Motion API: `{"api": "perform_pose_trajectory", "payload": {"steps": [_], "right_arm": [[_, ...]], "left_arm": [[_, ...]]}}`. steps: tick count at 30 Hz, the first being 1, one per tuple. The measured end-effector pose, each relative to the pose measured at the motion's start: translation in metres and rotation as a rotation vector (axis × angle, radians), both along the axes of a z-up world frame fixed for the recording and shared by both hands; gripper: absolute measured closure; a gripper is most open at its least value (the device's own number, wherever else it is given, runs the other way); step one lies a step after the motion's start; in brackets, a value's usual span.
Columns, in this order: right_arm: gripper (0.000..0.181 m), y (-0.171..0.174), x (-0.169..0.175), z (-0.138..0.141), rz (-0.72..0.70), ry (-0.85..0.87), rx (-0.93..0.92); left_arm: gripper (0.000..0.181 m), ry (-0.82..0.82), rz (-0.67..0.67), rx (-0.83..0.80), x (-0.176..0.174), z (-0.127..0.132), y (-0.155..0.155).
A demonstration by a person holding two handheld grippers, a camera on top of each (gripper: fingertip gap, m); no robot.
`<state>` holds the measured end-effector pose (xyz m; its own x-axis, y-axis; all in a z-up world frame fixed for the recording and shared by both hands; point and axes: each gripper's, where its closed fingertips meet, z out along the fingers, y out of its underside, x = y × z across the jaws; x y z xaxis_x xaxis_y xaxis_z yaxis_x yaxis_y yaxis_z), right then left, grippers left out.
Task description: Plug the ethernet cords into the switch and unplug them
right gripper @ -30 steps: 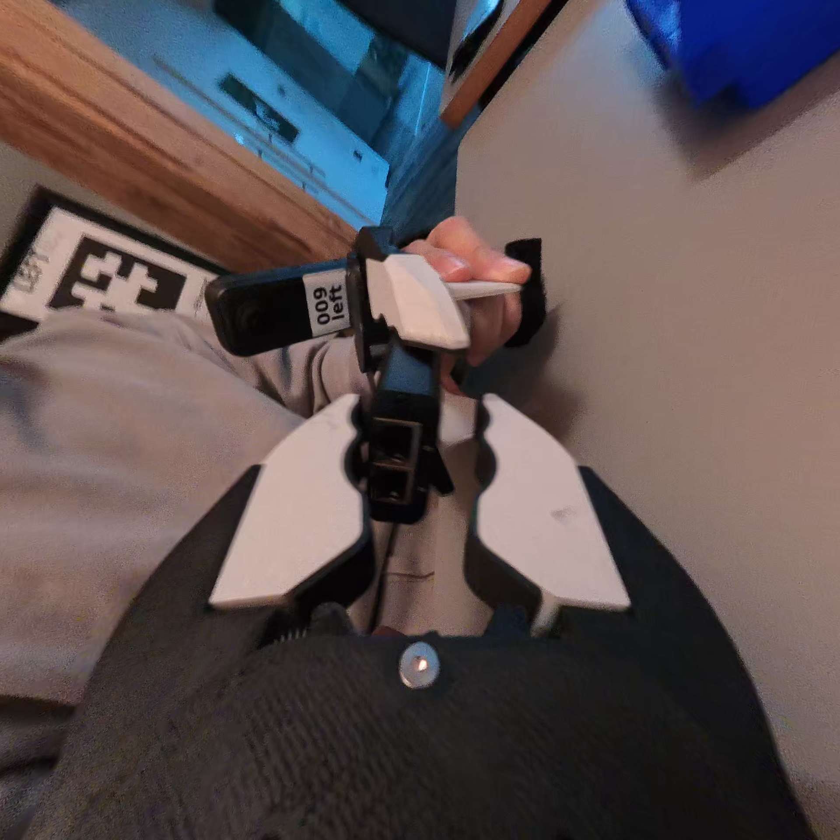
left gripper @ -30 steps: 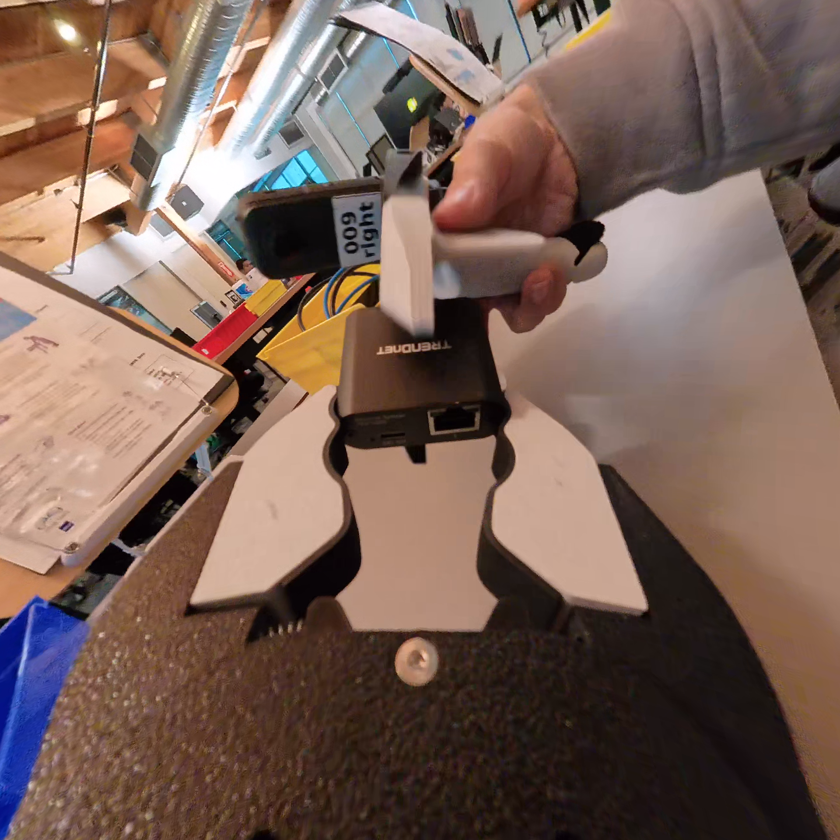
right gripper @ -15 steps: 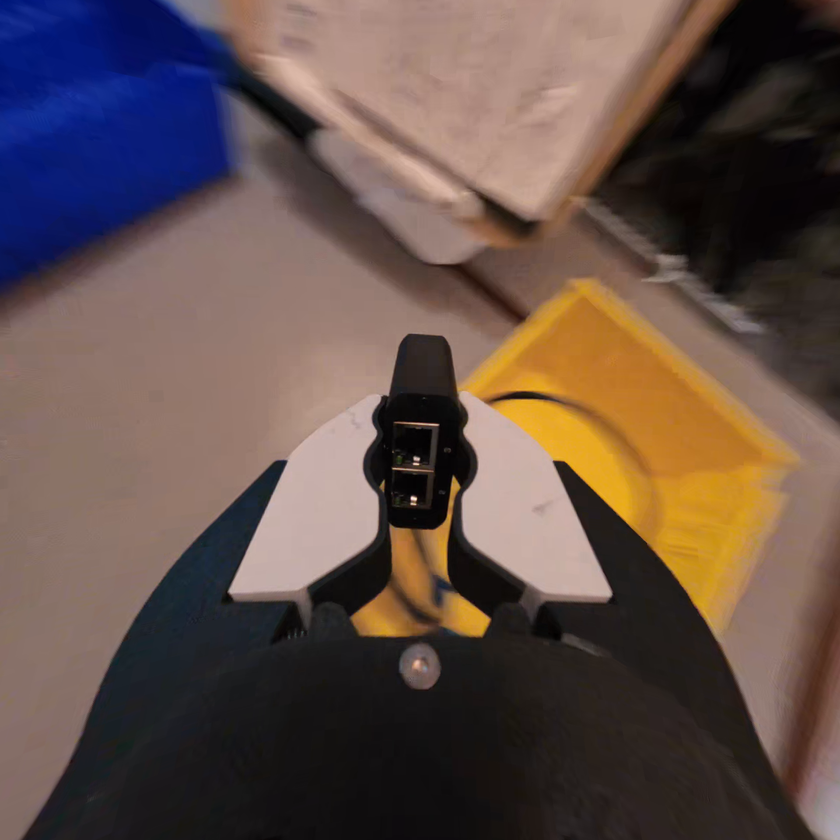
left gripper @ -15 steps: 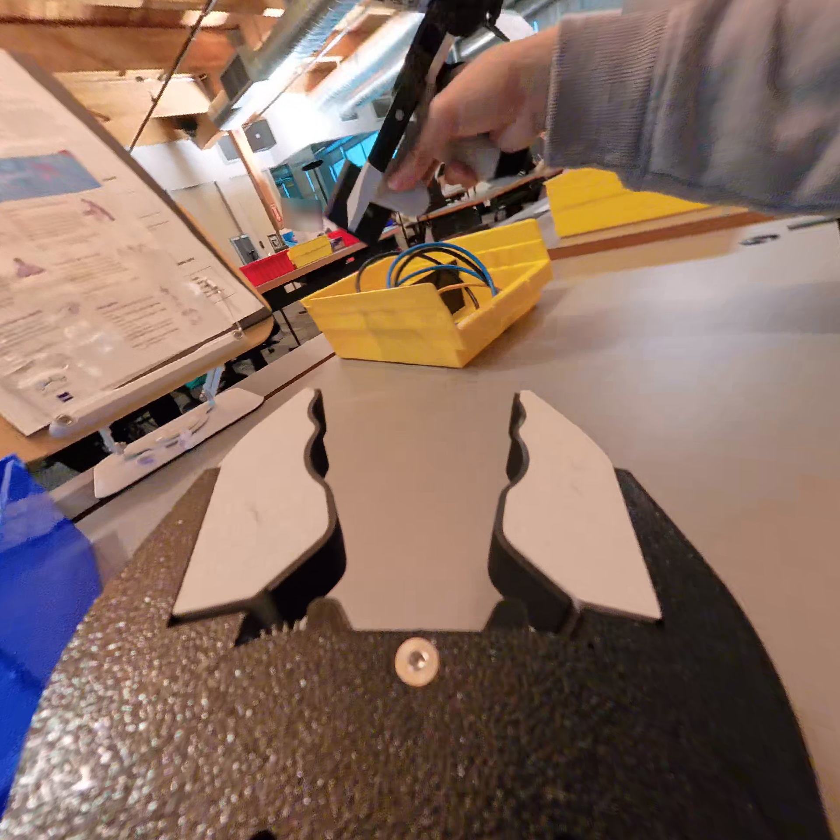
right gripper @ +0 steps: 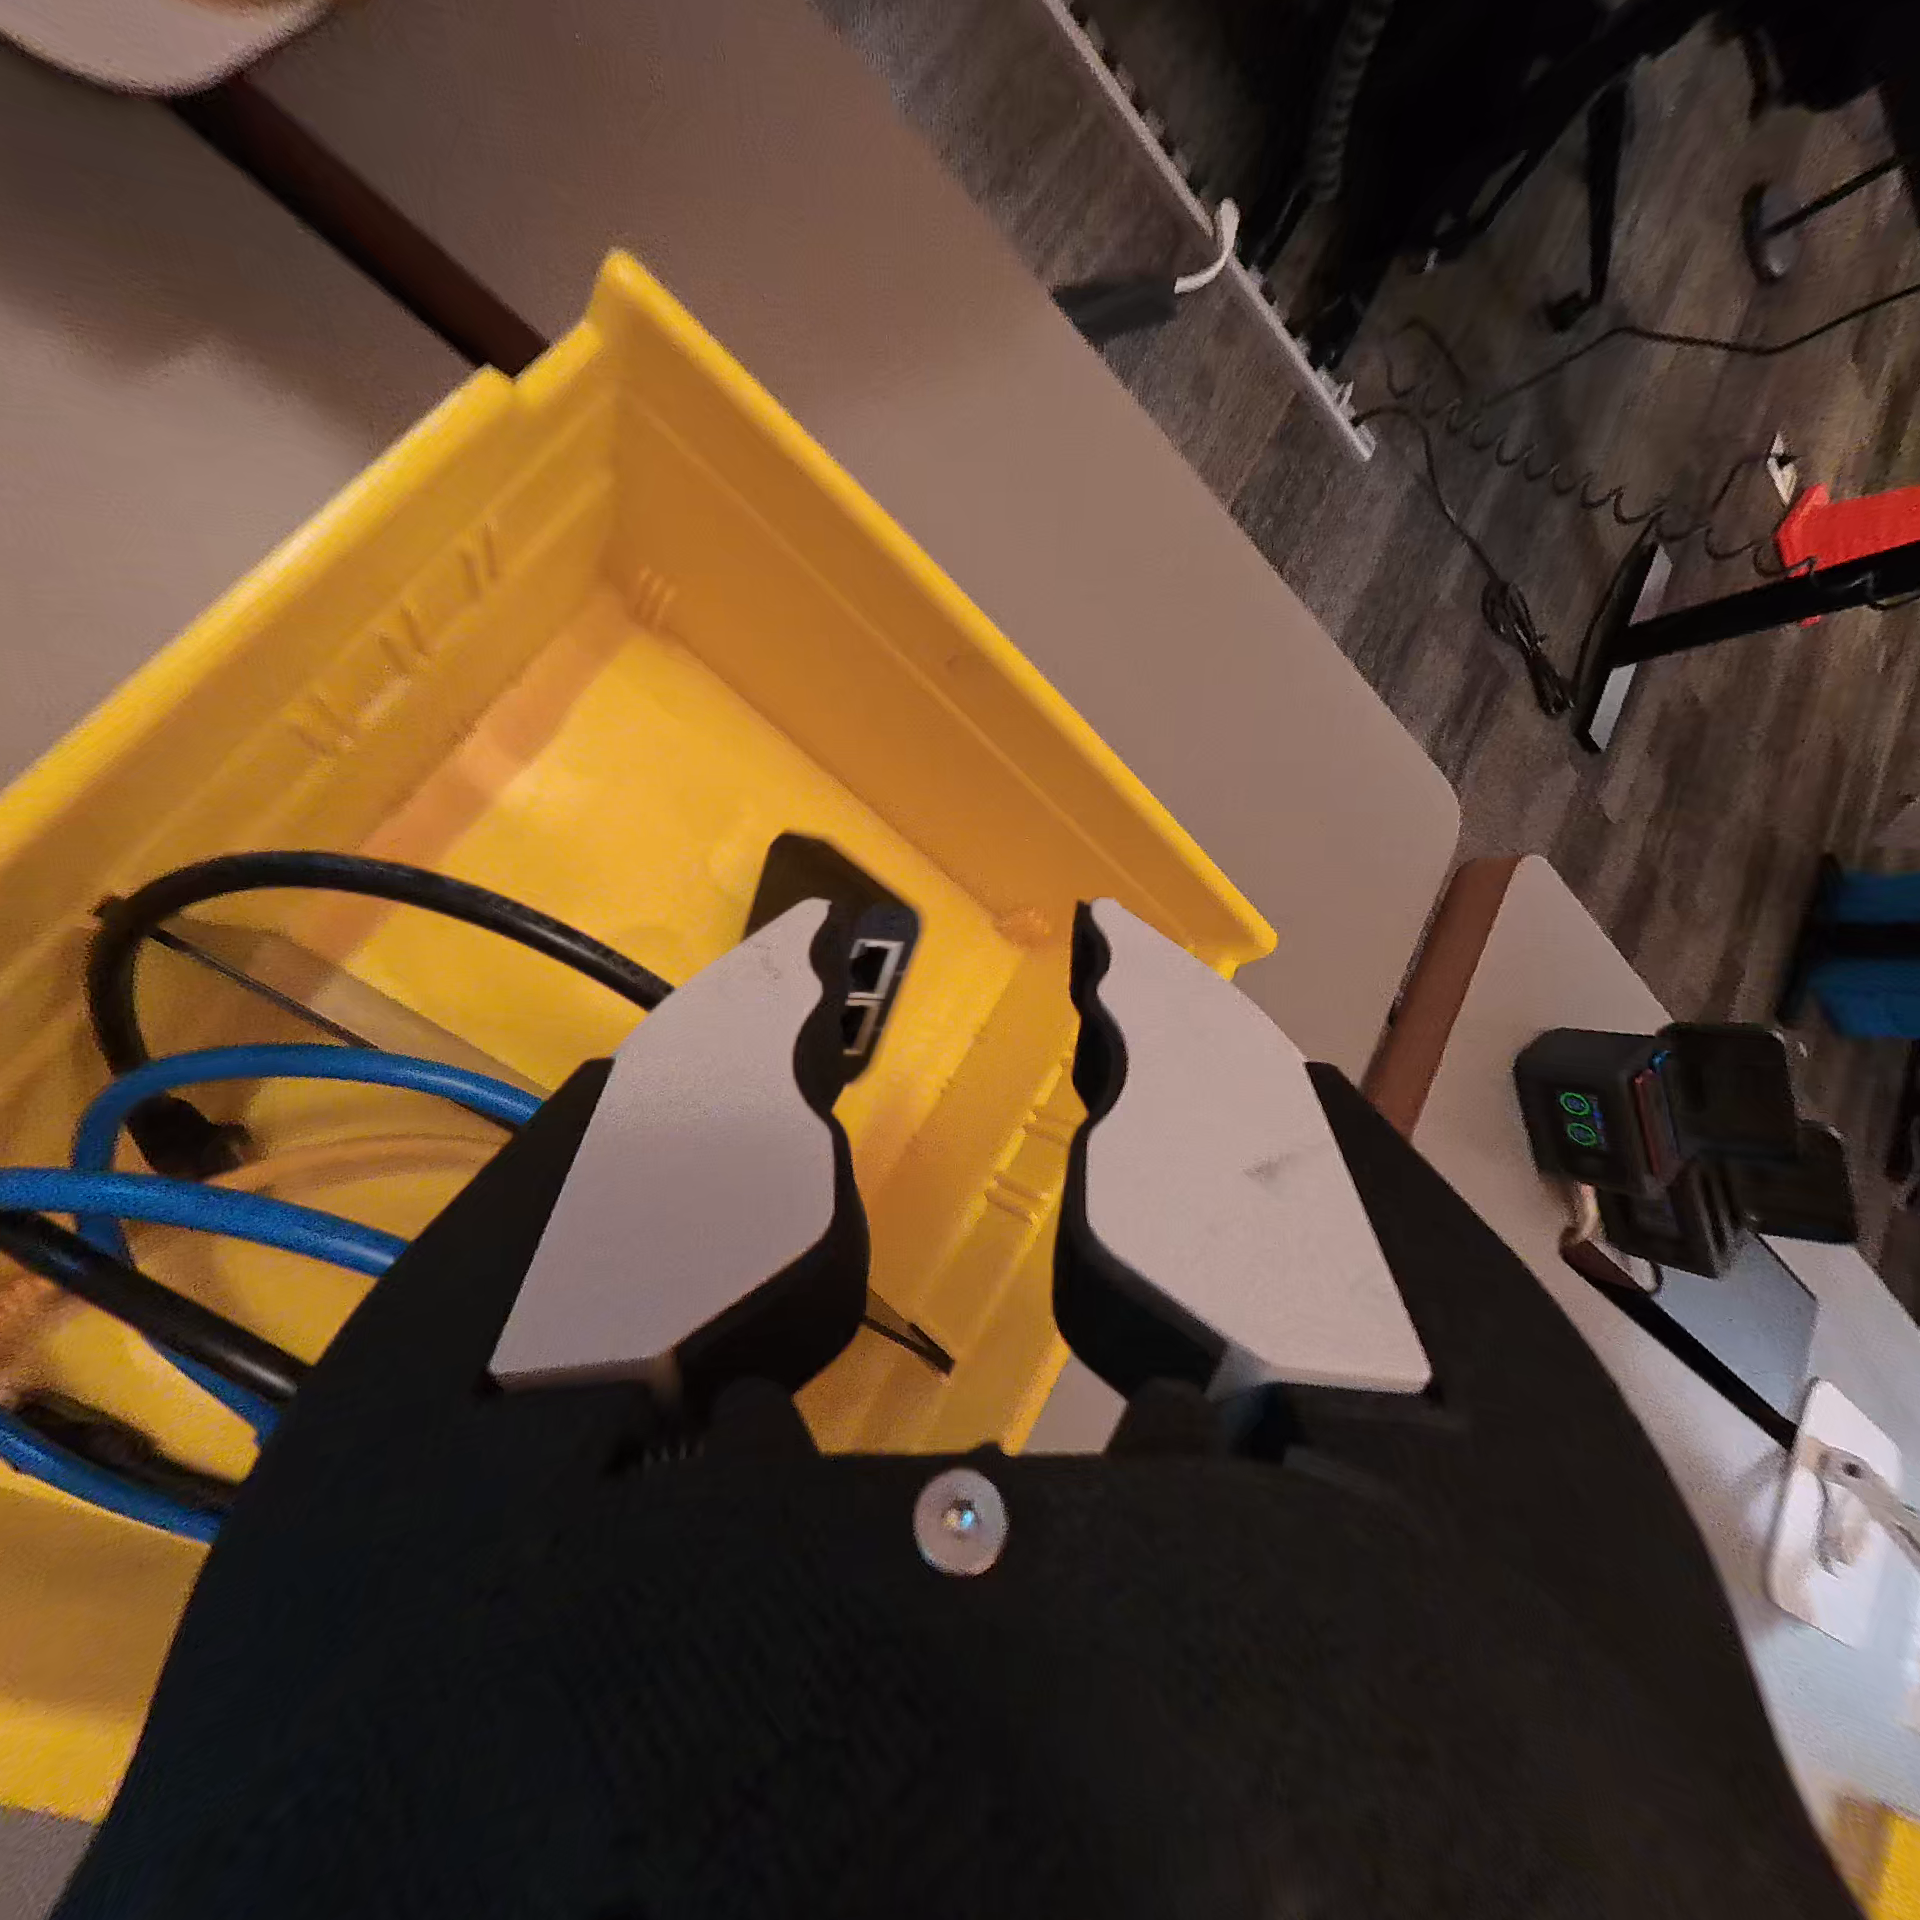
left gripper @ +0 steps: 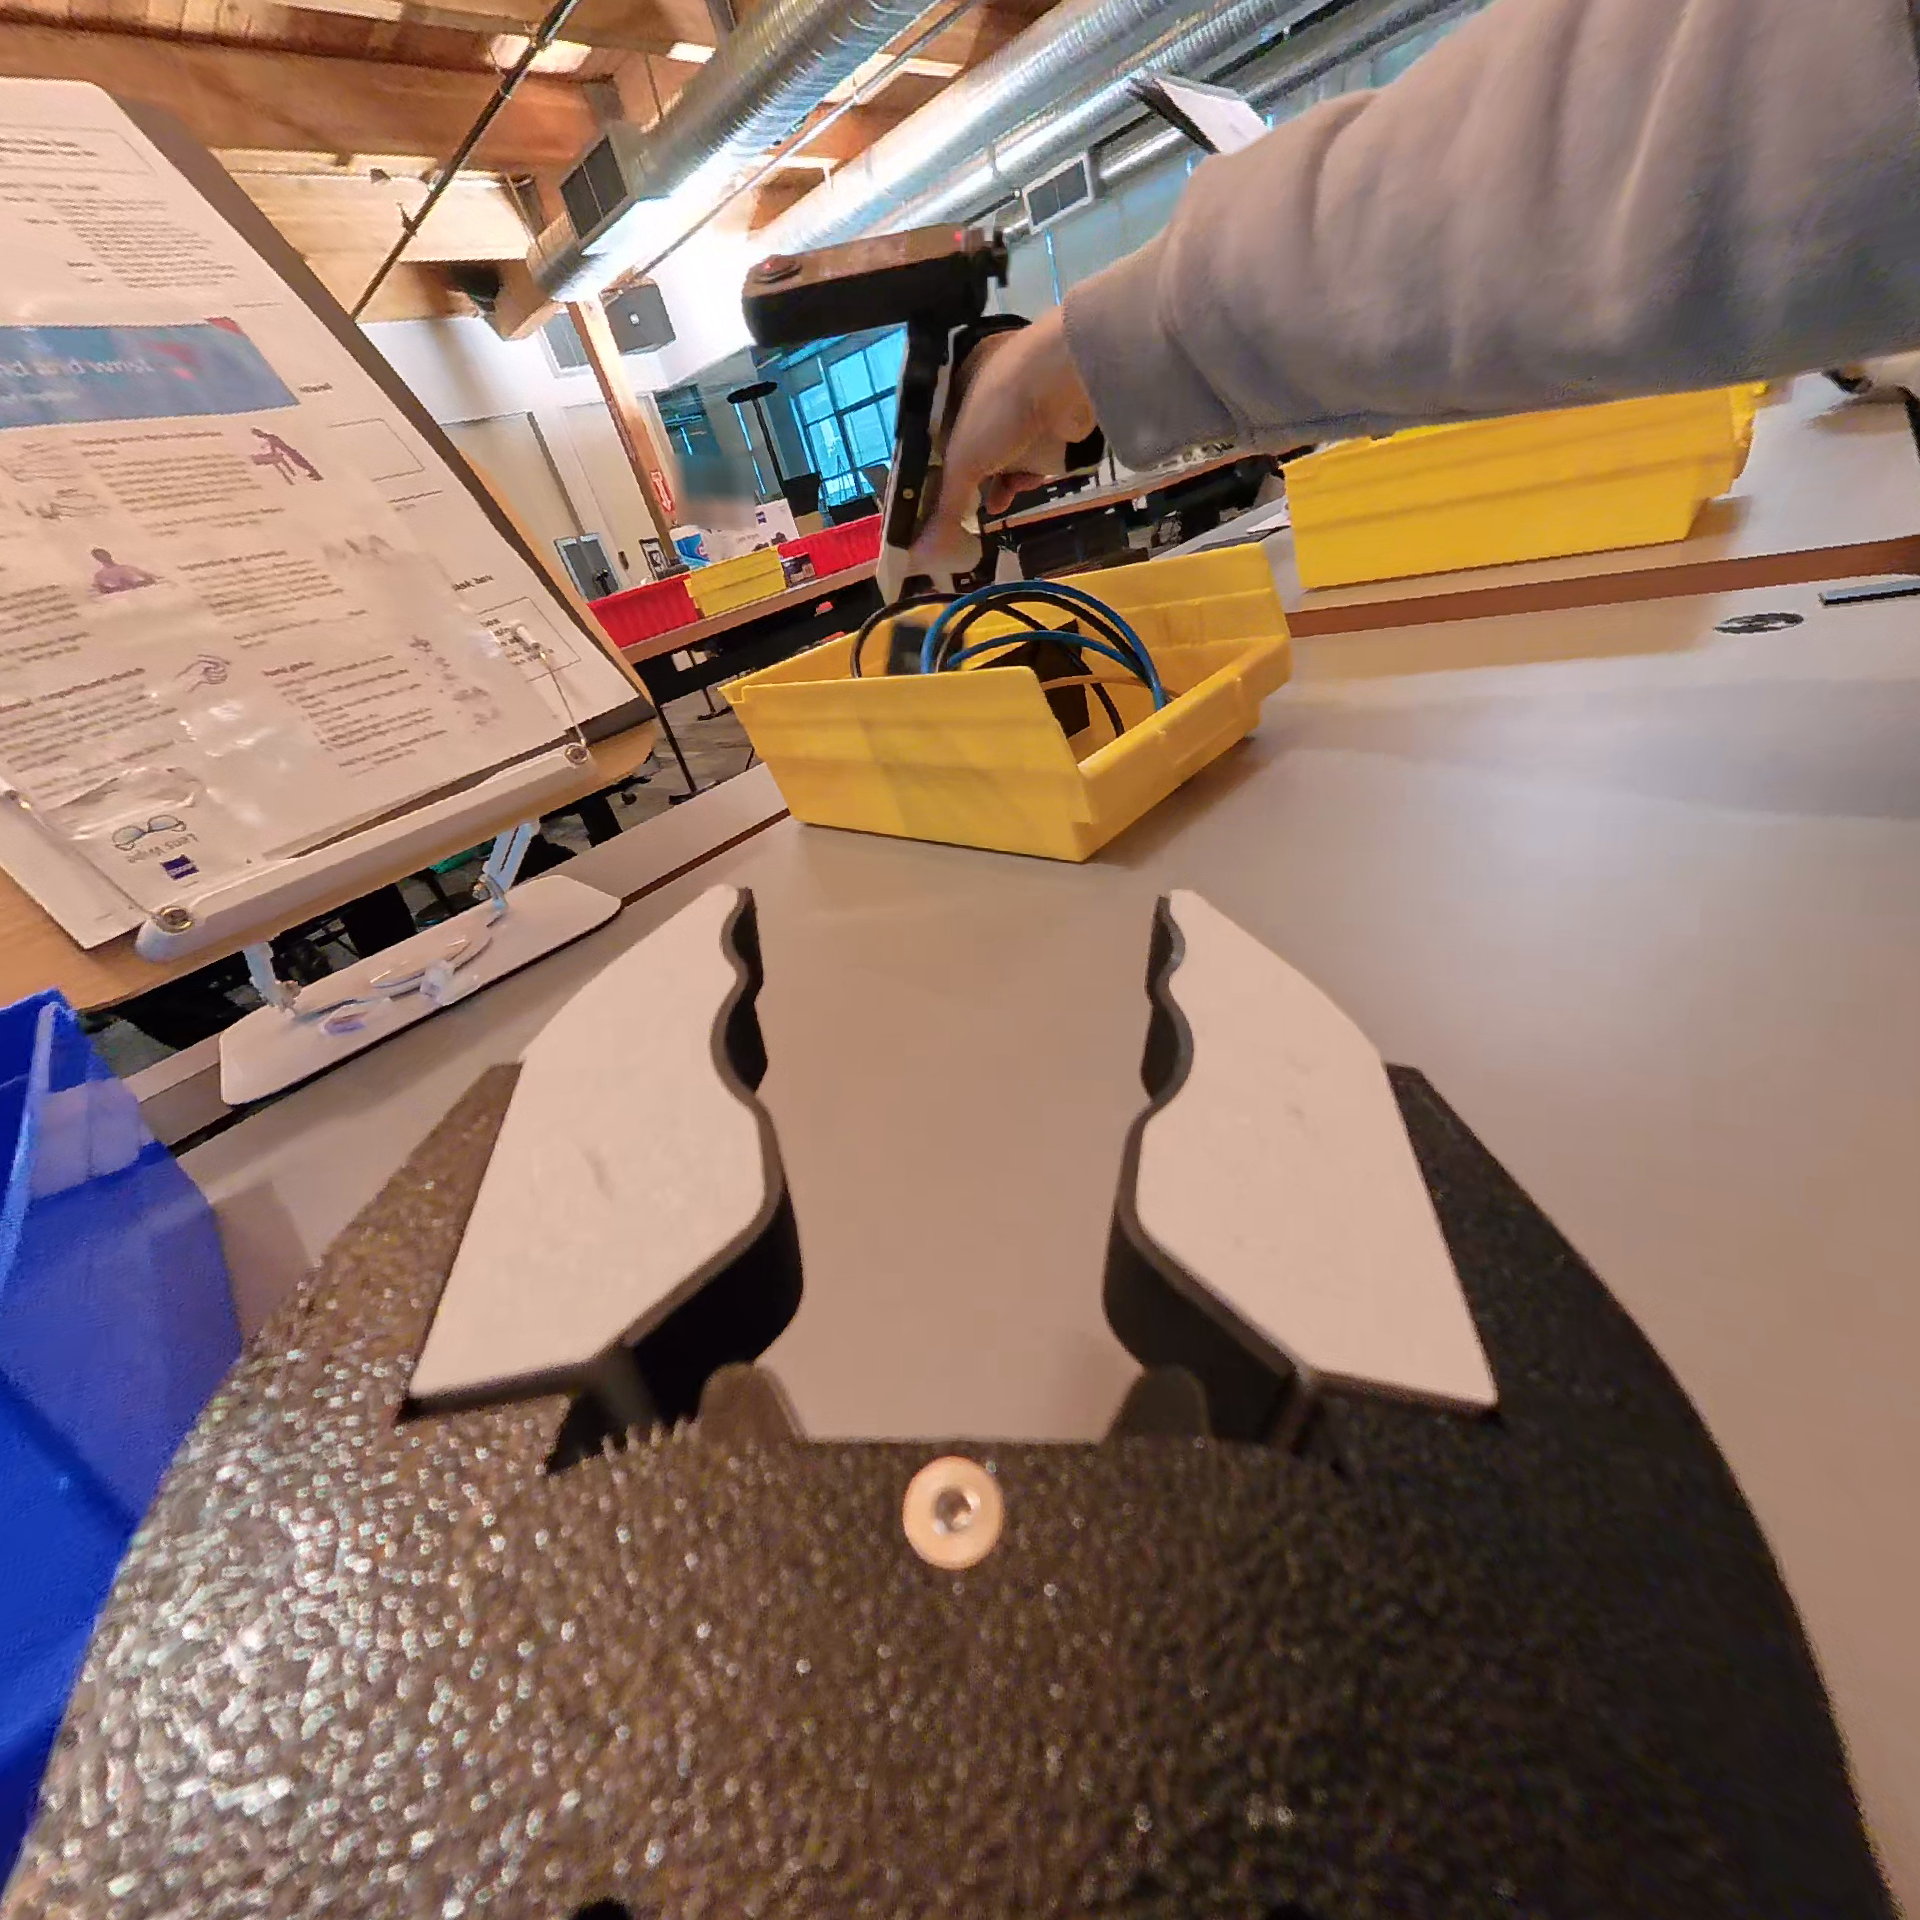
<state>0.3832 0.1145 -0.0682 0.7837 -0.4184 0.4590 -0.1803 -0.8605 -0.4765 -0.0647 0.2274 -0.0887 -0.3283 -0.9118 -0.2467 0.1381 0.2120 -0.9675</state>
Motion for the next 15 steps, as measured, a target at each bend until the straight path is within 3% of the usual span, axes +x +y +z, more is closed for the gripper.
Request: {"api": "perform_pose_trajectory", "payload": {"steps": [7, 15], "right_arm": [[0.125, -0.002, -0.025, 0.035, -0.037, -0.152, 0.075], [0.109, 0.005, -0.122, 0.052, -0.027, -0.238, 0.212]], "left_arm": [[0.112, -0.009, 0.017, -0.049, 0.000, 0.004, 0.008], [0.112, 0.041, 0.042, -0.071, 0.003, 0.000, 0.016]]}}
